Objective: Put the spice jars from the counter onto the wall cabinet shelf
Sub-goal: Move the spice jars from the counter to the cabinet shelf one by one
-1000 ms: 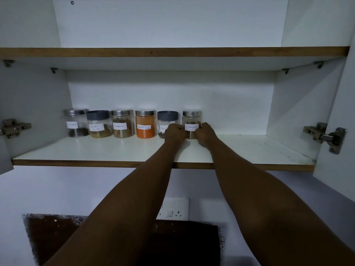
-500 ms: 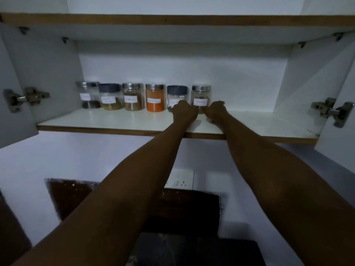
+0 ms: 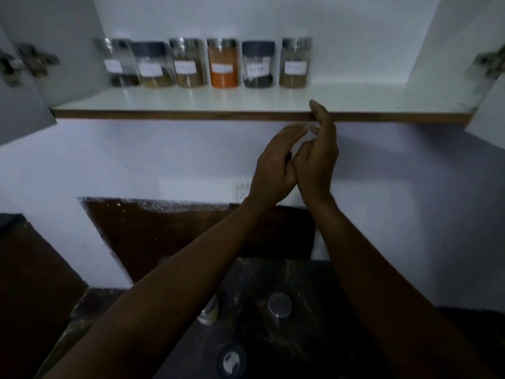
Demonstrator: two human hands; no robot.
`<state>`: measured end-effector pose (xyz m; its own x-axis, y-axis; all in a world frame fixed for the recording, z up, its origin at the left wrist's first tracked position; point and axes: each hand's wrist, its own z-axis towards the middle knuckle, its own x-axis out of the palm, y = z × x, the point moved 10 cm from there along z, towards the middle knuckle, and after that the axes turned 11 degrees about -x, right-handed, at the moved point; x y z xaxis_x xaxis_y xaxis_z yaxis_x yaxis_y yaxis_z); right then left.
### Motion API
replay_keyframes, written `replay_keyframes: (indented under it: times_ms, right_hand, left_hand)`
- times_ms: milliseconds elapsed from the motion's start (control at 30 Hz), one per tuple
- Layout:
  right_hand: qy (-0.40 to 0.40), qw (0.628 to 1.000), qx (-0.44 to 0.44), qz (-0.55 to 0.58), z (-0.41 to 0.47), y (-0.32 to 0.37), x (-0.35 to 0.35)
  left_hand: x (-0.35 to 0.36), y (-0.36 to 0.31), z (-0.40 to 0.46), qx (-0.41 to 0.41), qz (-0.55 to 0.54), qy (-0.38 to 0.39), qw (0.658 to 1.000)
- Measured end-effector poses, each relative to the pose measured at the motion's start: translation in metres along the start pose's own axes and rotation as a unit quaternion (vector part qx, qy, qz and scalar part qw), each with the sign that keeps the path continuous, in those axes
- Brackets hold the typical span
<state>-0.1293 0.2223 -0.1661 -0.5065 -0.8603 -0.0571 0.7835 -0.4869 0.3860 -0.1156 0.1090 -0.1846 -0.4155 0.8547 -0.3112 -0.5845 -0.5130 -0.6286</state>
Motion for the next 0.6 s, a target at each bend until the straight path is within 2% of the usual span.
replay_keyframes:
  times_ms: [100, 200, 267, 333, 400, 467, 600]
  right_hand:
    - [0.05, 0.994, 0.09, 0.024, -0.084, -0.031, 0.012]
    - [0.208, 0.958, 0.198, 0.018, -0.189, -0.059, 0.04]
    - [0.35, 0.904, 0.243, 0.012, -0.263, -0.068, 0.057]
    - [0.485, 0.829, 0.279, 0.018, -0.337, -0.067, 0.068]
    - [0.58, 0.754, 0.307, 0.023, -0.397, -0.06, 0.07]
    - [0.635, 0.712, 0.299, 0.022, -0.437, -0.047, 0.073]
    - [0.704, 0.652, 0.279, 0.033, -0.494, -0.024, 0.072]
  left_hand:
    - [0.022, 0.059, -0.061, -0.089, 0.008, 0.072, 0.993]
    - [0.031, 0.12, -0.136, -0.193, 0.024, 0.147, 0.97]
    - [0.03, 0.157, -0.188, -0.259, 0.058, 0.204, 0.942]
    - [0.026, 0.192, -0.243, -0.325, 0.105, 0.275, 0.899]
    - [0.018, 0.217, -0.291, -0.374, 0.167, 0.334, 0.849]
    - [0.012, 0.232, -0.326, -0.412, 0.188, 0.369, 0.811]
    - [0.0, 0.248, -0.379, -0.451, 0.224, 0.427, 0.751]
